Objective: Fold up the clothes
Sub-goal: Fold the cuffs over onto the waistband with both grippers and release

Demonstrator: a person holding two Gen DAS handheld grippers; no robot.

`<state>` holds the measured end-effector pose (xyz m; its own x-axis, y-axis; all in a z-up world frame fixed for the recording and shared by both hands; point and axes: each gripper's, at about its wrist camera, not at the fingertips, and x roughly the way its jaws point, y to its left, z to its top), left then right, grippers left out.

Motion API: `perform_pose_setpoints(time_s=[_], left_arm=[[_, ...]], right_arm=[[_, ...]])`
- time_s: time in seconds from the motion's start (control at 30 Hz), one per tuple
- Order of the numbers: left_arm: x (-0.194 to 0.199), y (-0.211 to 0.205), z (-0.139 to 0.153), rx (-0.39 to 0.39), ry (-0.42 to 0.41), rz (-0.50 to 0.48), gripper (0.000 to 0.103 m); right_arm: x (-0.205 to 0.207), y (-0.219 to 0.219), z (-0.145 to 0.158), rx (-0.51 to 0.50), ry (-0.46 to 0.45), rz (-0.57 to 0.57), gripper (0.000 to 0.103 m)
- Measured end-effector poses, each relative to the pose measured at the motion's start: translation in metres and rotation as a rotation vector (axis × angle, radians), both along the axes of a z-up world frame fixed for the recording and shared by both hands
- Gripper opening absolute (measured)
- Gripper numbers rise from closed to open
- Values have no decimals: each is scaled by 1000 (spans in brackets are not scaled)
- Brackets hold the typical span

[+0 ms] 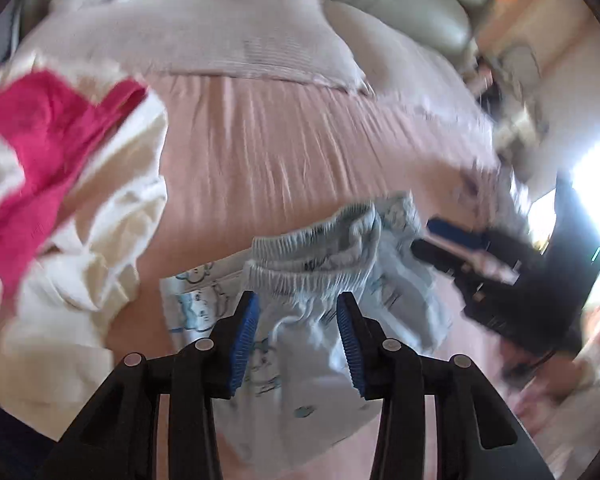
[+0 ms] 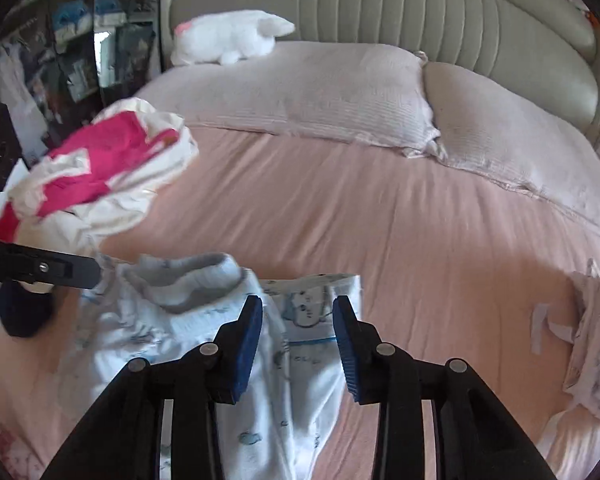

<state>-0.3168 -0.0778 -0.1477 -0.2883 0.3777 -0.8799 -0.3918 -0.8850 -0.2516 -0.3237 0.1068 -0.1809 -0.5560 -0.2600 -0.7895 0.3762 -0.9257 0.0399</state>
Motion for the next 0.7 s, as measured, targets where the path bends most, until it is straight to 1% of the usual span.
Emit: perform_pose_setpoints(time_s=[0.03,0.07,0.13,0.17,0.2,0.23,0.27,0.3,0.33,0.37,0.43,0.47,0.5,0.53,0.57,0.6,0.63,0.67,0.7], left_arm=[[11,16,-6,-86,16,-108,37],[20,26,-18,-150,-1,-192,37],[34,34,-47,-360,-14,-304,40],[41,29,-54,-437,14,-348,44],[44,18,-50,-418,38,-350,49],[42,6,-45,-398,27,-306,50],[37,-4,-41,-422,11,-250,49],[34,-10,-37,-425,8,-211,47],[36,-10,-29,-375,39,-216,47],[39,-6,-22,-319,64,-230,47],[47,16,-18,-178,90,-306,47],[50,26,-19,-126,92,-339,47],[53,33,-31,-148,62,-361,48],[55,31,-49,-230,26,-379,49],[59,26,-62,-283,9,-392,49],[65,12,-60,-254,30,-384,49],[66,-1,-53,-218,20,-341,49],[66,-12,-47,-189,13,-299,49],[65,-16,-42,-170,25,-271,48]], right_arm=[[9,-6,-1,19,-7,69,36],[17,-14,-5,55,-7,140,36],[34,-31,-21,177,8,265,36],[39,-31,-33,262,13,291,36],[39,-25,-44,324,3,312,36],[36,-11,-49,329,-14,321,36],[32,7,-45,297,-27,301,41],[29,22,-36,285,-20,255,44],[29,32,-28,324,16,202,44],[32,34,-20,343,55,190,44],[43,24,-9,309,98,253,44],[50,9,-10,310,102,306,44],[57,-5,-10,311,105,358,44],[62,-13,-17,348,100,402,44],[66,-17,-31,417,87,437,44],[69,-20,-44,487,73,472,44],[69,-19,-48,500,66,472,44],[64,-14,-42,463,65,443,45],[59,-9,-36,425,64,413,46]])
